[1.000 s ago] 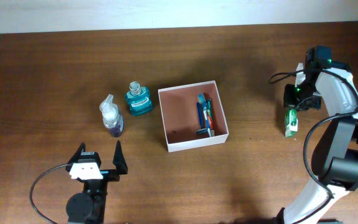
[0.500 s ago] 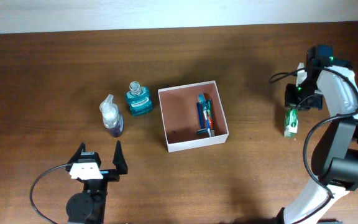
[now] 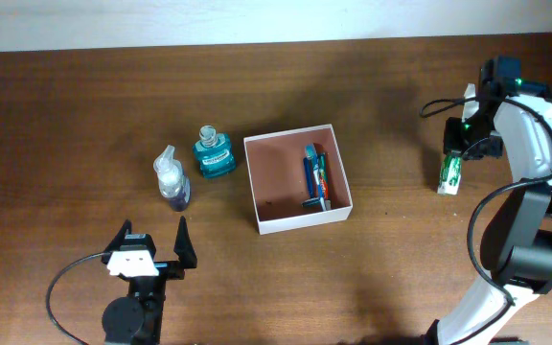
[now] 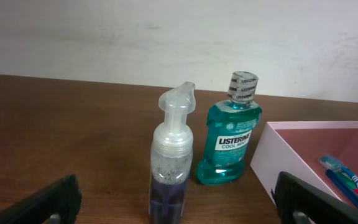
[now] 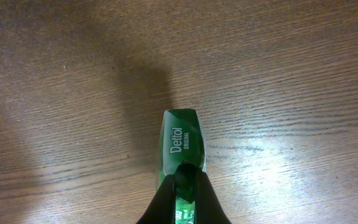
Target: Pack container
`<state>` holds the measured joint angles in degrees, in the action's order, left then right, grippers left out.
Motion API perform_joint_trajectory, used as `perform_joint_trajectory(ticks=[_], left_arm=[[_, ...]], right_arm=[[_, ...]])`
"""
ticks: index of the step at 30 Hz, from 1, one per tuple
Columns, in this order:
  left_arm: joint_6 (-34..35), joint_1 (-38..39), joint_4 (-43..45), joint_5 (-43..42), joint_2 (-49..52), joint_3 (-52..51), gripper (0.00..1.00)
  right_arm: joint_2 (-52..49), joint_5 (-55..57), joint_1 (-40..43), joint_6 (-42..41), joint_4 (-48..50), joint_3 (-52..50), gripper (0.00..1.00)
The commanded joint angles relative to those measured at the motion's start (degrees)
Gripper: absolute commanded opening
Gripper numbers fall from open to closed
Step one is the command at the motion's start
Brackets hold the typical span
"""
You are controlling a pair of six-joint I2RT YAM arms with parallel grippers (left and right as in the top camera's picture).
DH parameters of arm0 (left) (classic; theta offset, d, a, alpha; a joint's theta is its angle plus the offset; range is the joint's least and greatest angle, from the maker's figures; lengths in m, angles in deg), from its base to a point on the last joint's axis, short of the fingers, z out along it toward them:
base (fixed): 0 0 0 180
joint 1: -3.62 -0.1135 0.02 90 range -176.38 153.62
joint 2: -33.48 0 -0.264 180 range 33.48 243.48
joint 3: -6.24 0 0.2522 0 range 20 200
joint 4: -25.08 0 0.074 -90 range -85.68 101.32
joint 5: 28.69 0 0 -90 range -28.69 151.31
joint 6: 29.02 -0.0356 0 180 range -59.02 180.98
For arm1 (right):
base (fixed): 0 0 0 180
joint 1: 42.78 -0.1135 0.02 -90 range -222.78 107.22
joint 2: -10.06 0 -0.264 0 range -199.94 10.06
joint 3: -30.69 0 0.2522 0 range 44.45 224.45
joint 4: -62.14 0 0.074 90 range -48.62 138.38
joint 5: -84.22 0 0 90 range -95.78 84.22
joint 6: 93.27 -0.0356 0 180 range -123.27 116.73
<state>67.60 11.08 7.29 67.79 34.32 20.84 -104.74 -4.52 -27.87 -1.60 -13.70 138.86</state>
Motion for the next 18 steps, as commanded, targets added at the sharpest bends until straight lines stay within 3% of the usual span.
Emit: perform_joint_trajectory(ticks=[1,18], left_arm=[[-0.92,-0.28,0.11,0.85,-0.50,-0.33,0.99],[-0.92,-0.28,0.11,0.85,-0.50,-0.33,0.99]], right_arm=[[0.46,0.76,0.55,-0.24,0.33,0.63,0.04],[-0.87,0.76,0.55,-0.24,4.07,-3.48,0.06]])
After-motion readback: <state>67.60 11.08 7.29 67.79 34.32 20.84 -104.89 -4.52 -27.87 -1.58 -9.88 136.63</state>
